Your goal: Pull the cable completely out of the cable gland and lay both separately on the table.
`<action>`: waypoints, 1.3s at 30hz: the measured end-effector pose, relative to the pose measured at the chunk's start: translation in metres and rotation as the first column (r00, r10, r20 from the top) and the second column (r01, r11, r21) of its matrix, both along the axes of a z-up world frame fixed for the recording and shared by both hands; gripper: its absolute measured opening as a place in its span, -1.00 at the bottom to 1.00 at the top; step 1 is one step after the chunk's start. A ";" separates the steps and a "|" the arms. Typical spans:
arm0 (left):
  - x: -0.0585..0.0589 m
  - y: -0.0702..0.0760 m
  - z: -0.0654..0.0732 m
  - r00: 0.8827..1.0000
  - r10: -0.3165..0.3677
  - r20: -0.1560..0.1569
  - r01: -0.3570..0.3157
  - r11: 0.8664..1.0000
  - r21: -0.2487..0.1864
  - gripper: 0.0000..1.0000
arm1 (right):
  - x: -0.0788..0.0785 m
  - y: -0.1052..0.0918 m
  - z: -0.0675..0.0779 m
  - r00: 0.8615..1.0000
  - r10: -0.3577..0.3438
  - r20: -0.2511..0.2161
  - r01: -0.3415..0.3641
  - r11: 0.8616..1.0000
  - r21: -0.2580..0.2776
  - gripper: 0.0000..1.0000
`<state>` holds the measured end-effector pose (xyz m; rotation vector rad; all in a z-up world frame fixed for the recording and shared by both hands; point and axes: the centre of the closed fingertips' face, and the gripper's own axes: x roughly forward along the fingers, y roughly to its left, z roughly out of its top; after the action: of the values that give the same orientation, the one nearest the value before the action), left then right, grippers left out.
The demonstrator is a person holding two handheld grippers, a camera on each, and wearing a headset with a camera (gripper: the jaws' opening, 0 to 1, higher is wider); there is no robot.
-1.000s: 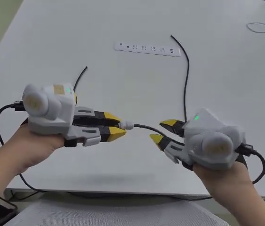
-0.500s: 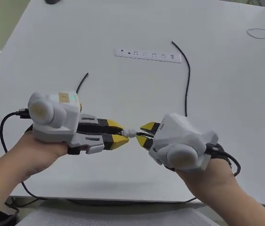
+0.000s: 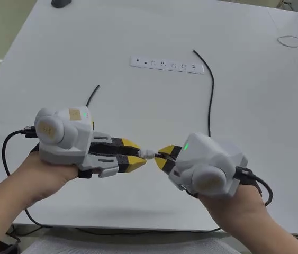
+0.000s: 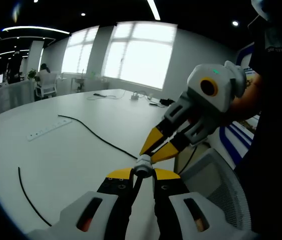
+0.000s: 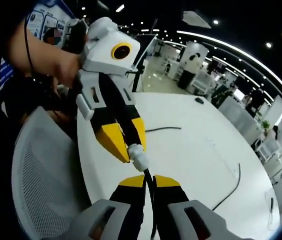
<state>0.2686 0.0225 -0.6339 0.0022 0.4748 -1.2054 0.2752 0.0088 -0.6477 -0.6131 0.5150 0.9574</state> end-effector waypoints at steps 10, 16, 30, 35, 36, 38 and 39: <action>-0.002 -0.001 -0.003 1.000 -0.009 0.006 0.009 1.000 0.010 -0.70 | -0.002 -0.003 -0.006 0.997 -0.042 -0.064 0.045 0.998 0.038 -1.00; -0.001 -0.001 -0.003 1.000 -0.001 0.011 0.001 1.000 0.006 -0.70 | -0.001 -0.005 -0.006 0.995 -0.065 -0.074 0.069 0.996 0.052 -1.00; 0.001 0.001 0.000 1.000 0.013 0.010 -0.013 1.000 -0.004 -0.70 | 0.008 -0.026 -0.017 0.979 -0.159 -0.131 0.169 0.983 0.068 -1.00; 0.003 0.002 0.001 1.000 0.018 0.009 -0.018 1.000 -0.011 -0.70 | 0.013 -0.037 -0.025 0.966 -0.208 -0.153 0.220 0.973 0.070 -1.00; 0.003 0.002 0.001 1.000 0.018 0.008 -0.018 1.000 -0.012 -0.70 | 0.013 -0.039 -0.028 0.964 -0.214 -0.158 0.227 0.972 0.069 -1.00; 0.004 0.002 0.002 1.000 0.019 0.011 -0.019 1.000 -0.015 -0.70 | 0.015 -0.044 -0.032 0.954 -0.244 -0.177 0.260 0.963 0.076 -1.00; 0.004 0.002 0.002 1.000 0.021 0.012 -0.020 1.000 -0.015 -0.70 | 0.015 -0.047 -0.035 0.948 -0.255 -0.190 0.274 0.959 0.077 -1.00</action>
<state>0.2727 0.0246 -0.6318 -0.0083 0.4543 -1.1882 0.2903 -0.0381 -0.6827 -0.3551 0.6849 0.7802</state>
